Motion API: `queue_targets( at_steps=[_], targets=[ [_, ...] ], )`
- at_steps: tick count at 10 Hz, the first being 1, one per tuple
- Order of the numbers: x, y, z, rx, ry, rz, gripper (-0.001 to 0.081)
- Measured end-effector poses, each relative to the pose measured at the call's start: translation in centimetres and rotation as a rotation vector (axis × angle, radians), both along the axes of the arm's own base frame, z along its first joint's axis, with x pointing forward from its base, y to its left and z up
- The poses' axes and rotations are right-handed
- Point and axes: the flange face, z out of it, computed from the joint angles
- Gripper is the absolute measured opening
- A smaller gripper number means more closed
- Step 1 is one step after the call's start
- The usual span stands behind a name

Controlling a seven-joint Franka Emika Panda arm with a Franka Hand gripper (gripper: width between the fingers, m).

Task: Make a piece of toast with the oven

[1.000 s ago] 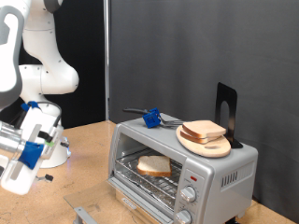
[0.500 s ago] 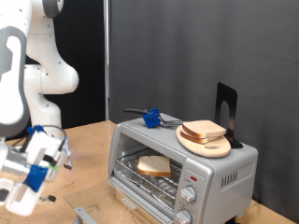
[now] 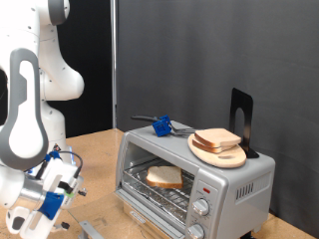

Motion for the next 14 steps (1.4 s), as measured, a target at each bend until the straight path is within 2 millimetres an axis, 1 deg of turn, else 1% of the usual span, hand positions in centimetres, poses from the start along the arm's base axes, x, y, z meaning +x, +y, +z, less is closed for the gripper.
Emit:
queue_targets(
  at_steps=[4,7,9,12,14],
  targets=[
    [-0.1,1.3,-1.1,0.012,0.000,0.003,0.0682],
    [-0.2,2.7,-0.9,0.072,0.005,0.038,0.0682],
    [-0.4,3.4,0.3,0.136,0.002,0.079,0.0682],
    [-0.7,3.4,3.9,0.233,-0.016,0.117,0.0682],
    [-0.6,3.7,6.3,0.268,-0.029,0.112,0.0682]
  ],
)
